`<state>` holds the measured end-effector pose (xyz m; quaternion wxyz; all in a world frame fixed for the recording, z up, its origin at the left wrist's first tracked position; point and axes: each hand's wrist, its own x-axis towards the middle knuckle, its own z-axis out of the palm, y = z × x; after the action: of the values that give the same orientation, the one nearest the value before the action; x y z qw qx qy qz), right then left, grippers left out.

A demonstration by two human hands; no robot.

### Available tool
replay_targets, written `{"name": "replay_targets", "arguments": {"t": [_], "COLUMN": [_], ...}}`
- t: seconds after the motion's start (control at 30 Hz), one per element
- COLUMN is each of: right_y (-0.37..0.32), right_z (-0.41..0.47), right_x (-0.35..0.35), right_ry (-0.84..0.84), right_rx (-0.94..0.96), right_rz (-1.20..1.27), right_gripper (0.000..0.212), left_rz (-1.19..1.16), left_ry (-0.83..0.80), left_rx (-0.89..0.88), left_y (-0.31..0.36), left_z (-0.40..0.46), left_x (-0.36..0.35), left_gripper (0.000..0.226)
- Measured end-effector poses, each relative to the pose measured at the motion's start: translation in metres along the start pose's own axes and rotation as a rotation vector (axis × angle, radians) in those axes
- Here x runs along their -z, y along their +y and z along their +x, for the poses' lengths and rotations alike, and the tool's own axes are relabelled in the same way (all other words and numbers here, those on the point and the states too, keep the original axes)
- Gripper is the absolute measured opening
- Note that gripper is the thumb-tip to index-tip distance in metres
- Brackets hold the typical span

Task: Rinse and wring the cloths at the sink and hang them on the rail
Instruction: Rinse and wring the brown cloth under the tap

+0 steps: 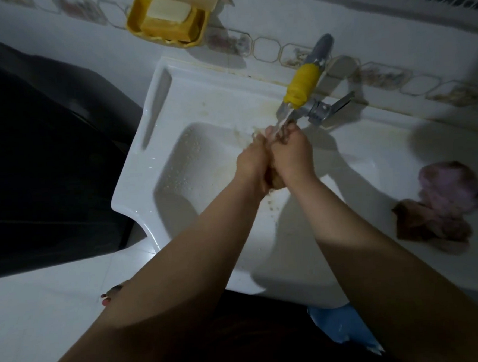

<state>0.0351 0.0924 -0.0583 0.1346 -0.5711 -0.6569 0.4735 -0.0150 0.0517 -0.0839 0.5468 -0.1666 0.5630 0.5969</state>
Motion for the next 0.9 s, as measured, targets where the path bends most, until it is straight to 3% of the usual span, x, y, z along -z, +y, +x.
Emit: {"name": "replay_targets", "arguments": {"t": [0.13,0.2,0.23,0.3,0.37,0.5,0.57,0.67,0.77,0.9], "right_y": [-0.007,-0.011,-0.01,-0.011,-0.009,-0.014,-0.011,-0.003,0.011,0.034], "right_z": [-0.006,-0.013,-0.01,0.007,0.012,-0.013,-0.007,0.014,0.027,0.024], "right_x": [-0.006,-0.012,-0.013,-0.01,-0.008,-0.017,-0.015,-0.002,0.012,0.03], "right_ry": [0.001,-0.03,-0.02,0.011,0.043,0.033,0.05,0.027,-0.047,-0.312], "right_rx": [0.056,0.136,0.143,0.062,0.008,0.134,0.111,0.034,-0.042,-0.195], "right_rz": [0.042,-0.056,-0.066,-0.006,0.051,-0.05,-0.008,0.015,-0.042,0.137], "right_gripper": [0.035,0.038,0.038,0.038,0.037,0.039,0.038,0.035,0.04,0.062], "left_rz": [0.284,0.651,0.709,0.24,-0.025,0.482,0.087,0.071,0.155,0.161], "left_ry": [0.07,0.096,0.105,0.035,0.059,0.086,-0.156,-0.276,-0.23,-0.089], "left_rx": [-0.164,-0.247,-0.27,-0.199,-0.015,-0.17,0.001,0.082,0.022,-0.099], "left_y": [0.014,0.018,0.012,0.007,0.003,0.017,0.018,0.023,0.036,0.042], "left_z": [0.006,0.004,0.007,0.004,-0.002,0.002,-0.014,-0.034,-0.032,-0.014], "left_x": [-0.003,-0.001,-0.002,-0.008,-0.009,-0.001,0.001,0.006,0.033,0.068], "left_gripper": [0.032,0.059,0.066,0.043,0.038,0.061,0.046,0.044,0.034,0.019]}}
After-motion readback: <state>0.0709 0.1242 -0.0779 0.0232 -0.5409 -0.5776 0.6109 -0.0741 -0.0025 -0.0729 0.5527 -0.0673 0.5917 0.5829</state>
